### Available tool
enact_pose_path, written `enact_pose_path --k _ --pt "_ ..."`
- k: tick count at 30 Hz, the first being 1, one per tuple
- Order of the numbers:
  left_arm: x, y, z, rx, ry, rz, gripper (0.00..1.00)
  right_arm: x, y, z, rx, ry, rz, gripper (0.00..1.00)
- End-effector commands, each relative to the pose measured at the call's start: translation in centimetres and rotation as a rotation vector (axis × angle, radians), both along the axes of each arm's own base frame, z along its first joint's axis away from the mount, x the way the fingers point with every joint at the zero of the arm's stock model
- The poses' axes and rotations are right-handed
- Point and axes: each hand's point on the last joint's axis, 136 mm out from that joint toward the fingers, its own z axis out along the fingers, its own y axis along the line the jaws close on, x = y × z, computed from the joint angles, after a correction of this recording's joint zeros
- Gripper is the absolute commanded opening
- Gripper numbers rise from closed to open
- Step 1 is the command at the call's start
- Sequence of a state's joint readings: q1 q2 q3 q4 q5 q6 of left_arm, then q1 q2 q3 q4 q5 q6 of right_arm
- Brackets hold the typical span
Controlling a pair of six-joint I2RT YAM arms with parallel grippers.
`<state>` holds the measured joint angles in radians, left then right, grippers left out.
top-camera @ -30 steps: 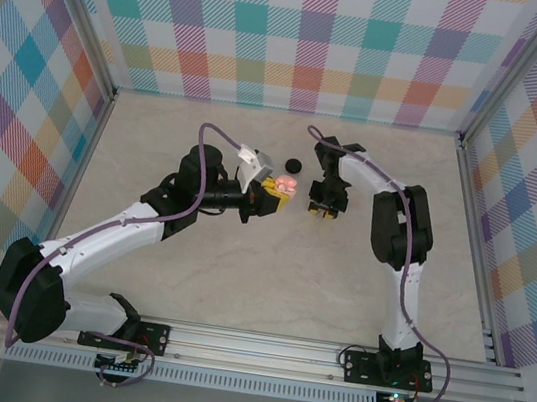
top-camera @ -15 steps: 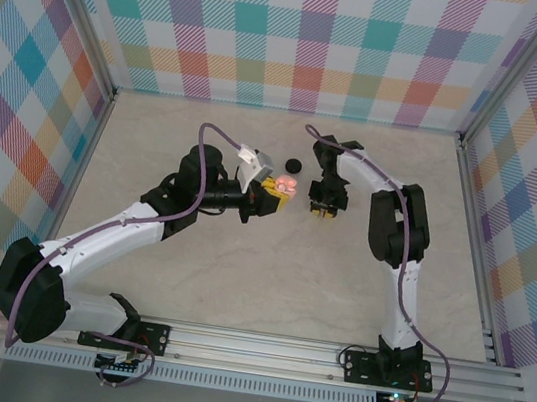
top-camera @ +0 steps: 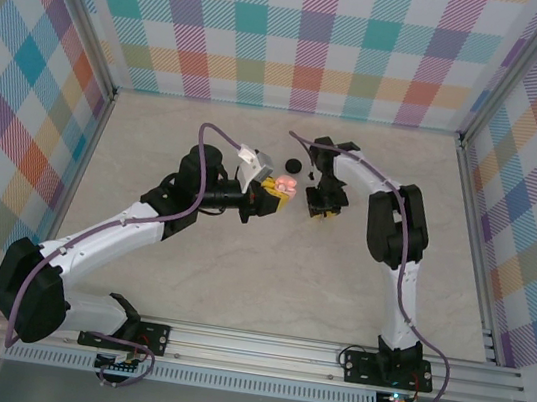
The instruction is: Insert wireless bluetooth earbuds into charging case
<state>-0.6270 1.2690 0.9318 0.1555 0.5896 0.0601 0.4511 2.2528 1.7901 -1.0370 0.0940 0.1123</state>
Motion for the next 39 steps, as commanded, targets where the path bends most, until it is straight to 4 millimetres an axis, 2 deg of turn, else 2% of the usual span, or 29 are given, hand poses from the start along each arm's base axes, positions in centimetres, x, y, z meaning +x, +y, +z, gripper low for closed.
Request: enact_pose_path --k 1,7,13,25,33,39 --pt "-0.5 -0.3 0.9 -0.016 -0.011 -0.012 0.07 -0.5 0.7 -1.2 -0.001 0.011 0.014 0.40" --pt "-0.5 -0.3 1.0 -0.014 -0.012 -0.013 0.07 -0.3 1.6 -0.6 0.054 0.020 -0.169 0.43" --pt "-0.5 -0.3 0.8 -0.011 -0.009 -0.013 0.07 -0.4 0.7 -1.3 0.013 0.033 -0.327 0.40" --pt "-0.6 -0.3 0.9 -0.014 -0.009 -0.017 0.07 -0.1 -0.1 -1.7 -0.013 0.025 -0.392 0.37" --pt "-0.6 -0.3 1.0 -0.014 -0.010 -0.017 0.07 0.2 -0.6 -1.2 -0.009 0.006 -0.433 0.37" --pt "-0.6 -0.4 1.0 -0.014 -0.010 -0.020 0.07 0.2 -0.7 -1.2 -0.005 0.003 -0.455 0.33"
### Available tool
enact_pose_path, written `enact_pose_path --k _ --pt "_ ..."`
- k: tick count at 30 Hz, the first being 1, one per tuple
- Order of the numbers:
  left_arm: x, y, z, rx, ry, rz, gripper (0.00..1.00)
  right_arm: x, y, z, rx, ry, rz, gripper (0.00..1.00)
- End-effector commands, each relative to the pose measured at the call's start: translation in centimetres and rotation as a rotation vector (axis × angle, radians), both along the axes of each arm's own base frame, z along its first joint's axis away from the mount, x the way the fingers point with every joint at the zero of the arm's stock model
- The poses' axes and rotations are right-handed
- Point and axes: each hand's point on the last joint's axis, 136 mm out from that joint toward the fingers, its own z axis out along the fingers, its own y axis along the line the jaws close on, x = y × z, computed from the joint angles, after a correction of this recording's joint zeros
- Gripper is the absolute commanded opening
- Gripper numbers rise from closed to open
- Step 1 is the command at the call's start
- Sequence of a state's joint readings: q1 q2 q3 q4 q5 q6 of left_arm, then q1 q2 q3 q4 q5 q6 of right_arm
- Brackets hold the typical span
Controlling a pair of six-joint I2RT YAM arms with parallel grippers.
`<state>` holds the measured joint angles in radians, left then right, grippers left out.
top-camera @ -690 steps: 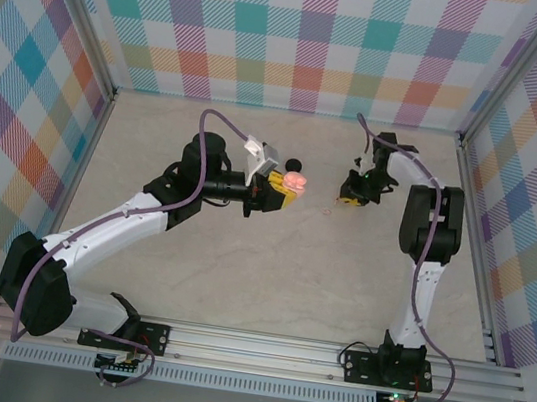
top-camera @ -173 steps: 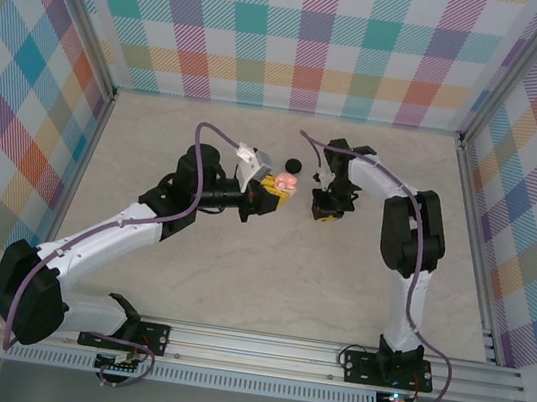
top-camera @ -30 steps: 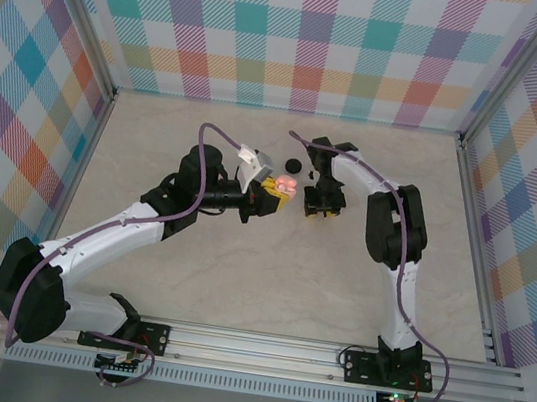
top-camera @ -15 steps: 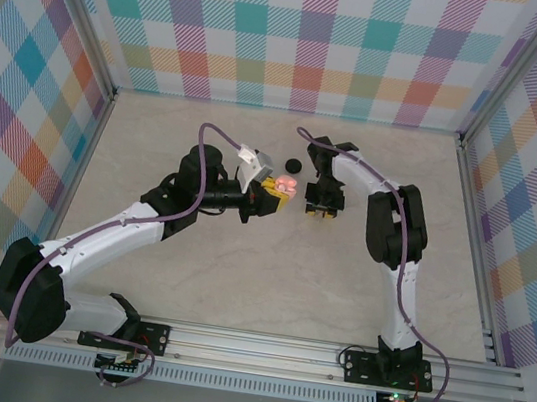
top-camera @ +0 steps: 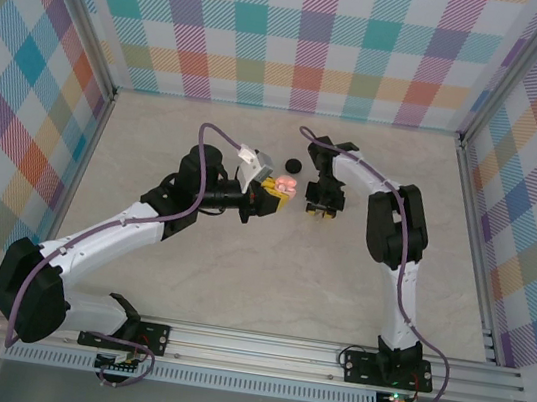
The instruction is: Insert wireless bluetooth earbuds into charging case
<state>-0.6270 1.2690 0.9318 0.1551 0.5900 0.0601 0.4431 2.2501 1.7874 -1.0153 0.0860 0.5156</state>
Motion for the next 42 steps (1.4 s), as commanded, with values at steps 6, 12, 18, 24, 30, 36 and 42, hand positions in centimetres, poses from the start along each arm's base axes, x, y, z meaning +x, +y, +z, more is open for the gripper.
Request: enact_pose_path --k 6,12,18,24,30,36,42 --pt "-0.5 -0.4 1.1 -0.015 -0.012 -0.019 0.07 -0.7 -0.9 -1.9 -0.024 0.037 -0.042 0.32" --pt "-0.5 -0.5 0.8 -0.013 -0.006 -0.021 0.06 -0.9 -1.4 -2.7 -0.057 0.050 -0.024 0.25" --pt "-0.6 -0.4 0.7 -0.013 -0.003 -0.021 0.07 -0.8 -1.7 -2.7 -0.066 0.030 0.017 0.22" --pt "-0.2 -0.5 0.2 -0.010 0.012 -0.007 0.07 0.0 -1.2 -0.8 -0.011 -0.074 0.082 0.21" --pt "1.4 -0.4 -1.4 0.004 0.070 0.070 0.07 0.6 -1.2 1.8 0.029 -0.195 0.120 0.21" --pt "3.0 -0.5 -3.4 0.021 0.143 0.140 0.07 0.6 -1.2 4.1 0.069 -0.292 0.130 0.21" --pt "4.2 -0.5 -5.3 0.044 0.192 0.186 0.07 0.4 -1.2 7.3 0.112 -0.388 0.135 0.21"
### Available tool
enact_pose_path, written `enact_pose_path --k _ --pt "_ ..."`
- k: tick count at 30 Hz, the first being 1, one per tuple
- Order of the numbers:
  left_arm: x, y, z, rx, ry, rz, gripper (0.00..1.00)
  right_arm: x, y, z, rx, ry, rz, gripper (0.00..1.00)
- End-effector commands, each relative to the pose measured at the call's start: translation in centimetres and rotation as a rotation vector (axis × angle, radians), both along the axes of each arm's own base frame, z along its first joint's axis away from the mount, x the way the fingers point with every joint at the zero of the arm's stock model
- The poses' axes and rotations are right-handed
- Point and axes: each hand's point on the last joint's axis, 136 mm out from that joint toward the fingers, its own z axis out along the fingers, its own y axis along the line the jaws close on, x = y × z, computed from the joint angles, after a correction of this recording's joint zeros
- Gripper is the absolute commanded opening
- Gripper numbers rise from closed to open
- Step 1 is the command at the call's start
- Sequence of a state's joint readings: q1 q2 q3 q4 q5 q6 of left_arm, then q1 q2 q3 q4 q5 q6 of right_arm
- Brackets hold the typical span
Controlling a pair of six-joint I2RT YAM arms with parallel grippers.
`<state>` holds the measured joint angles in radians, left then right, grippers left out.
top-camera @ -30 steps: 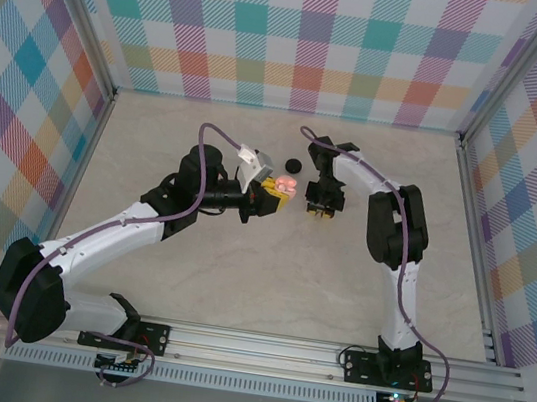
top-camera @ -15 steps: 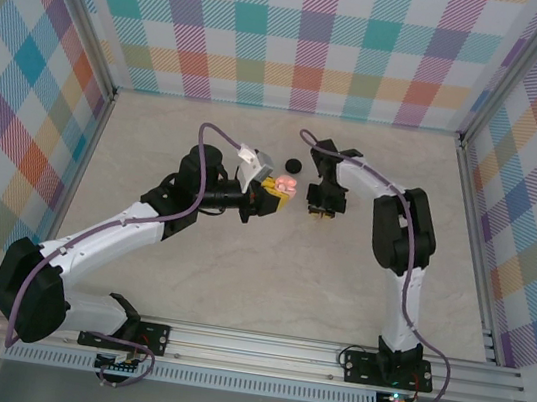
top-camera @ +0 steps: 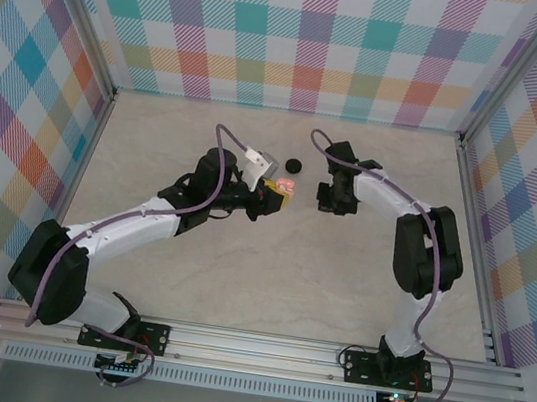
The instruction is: Insert wireless bluetooth earbuds into charging case
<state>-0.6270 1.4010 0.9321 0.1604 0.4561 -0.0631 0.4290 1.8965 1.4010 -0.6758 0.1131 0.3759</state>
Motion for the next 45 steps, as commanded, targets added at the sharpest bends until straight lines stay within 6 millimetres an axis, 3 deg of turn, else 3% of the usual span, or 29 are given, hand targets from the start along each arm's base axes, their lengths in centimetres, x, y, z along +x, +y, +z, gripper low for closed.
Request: enact_pose_path --k 1,14,23,35,45 --pt "0.7 -0.4 -0.2 -0.014 0.014 0.028 0.07 0.7 0.2 3.0 0.037 -0.102 0.018 0.21" --pt "0.8 -1.6 -2.3 -0.024 0.043 -0.024 0.07 -0.5 1.2 11.0 0.178 -0.304 0.093 0.22" --pt "0.6 -2.7 -2.8 -0.035 -0.067 -0.117 0.08 -2.0 3.0 15.7 0.255 -0.438 0.202 0.23" --pt "0.9 -3.5 -2.2 -0.107 -0.191 -0.153 0.08 -4.1 4.5 19.1 0.330 -0.516 0.275 0.24" --pt "1.0 -4.2 -0.8 -0.165 -0.207 -0.175 0.08 -5.0 5.8 19.6 0.358 -0.528 0.304 0.24"
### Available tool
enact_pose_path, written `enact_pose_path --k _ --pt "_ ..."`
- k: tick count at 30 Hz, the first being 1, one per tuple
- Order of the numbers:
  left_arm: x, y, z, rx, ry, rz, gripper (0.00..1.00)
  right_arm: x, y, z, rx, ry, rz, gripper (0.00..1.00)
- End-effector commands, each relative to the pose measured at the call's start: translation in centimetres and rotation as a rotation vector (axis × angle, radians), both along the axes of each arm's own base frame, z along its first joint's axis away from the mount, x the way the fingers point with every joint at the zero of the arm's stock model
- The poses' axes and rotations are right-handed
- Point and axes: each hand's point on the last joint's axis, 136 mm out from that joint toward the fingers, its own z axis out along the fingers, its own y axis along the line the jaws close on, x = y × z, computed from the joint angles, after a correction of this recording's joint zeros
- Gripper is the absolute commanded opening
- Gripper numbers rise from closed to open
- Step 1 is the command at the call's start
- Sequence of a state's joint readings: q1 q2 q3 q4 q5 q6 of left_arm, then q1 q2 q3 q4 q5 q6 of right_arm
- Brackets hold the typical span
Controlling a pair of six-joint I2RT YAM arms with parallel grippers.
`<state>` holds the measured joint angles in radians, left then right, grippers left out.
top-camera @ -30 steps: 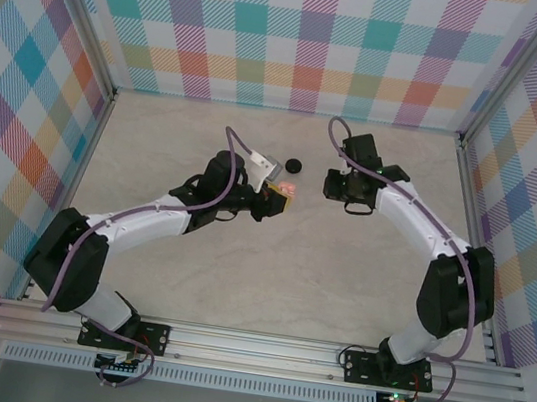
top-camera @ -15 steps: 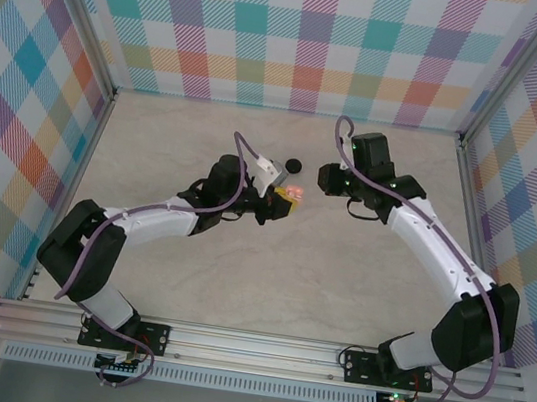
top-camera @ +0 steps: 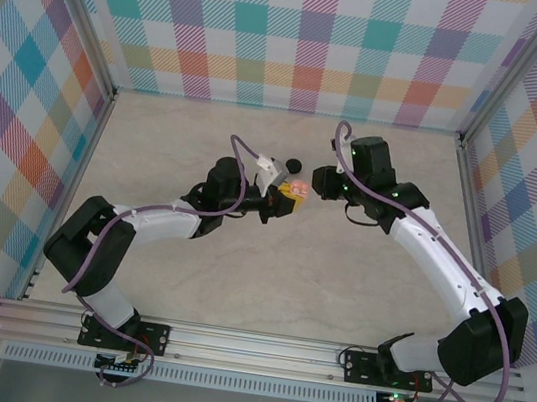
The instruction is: Insert wireless bluetooth earbuds into charging case
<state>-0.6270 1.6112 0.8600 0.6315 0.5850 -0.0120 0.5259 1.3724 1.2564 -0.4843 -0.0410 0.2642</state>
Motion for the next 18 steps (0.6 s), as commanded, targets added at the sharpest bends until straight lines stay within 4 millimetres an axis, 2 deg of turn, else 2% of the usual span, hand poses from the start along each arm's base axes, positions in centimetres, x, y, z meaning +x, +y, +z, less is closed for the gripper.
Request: enact_pose_path --k 1,18 --pt "-0.5 -0.8 1.2 -0.043 -0.032 -0.043 0.08 -0.3 0.8 1.3 0.034 -0.045 0.033 0.24" --pt "0.3 -1.0 1.6 -0.045 0.006 -0.018 0.08 -0.8 2.1 1.5 0.038 -0.045 0.072 0.24"
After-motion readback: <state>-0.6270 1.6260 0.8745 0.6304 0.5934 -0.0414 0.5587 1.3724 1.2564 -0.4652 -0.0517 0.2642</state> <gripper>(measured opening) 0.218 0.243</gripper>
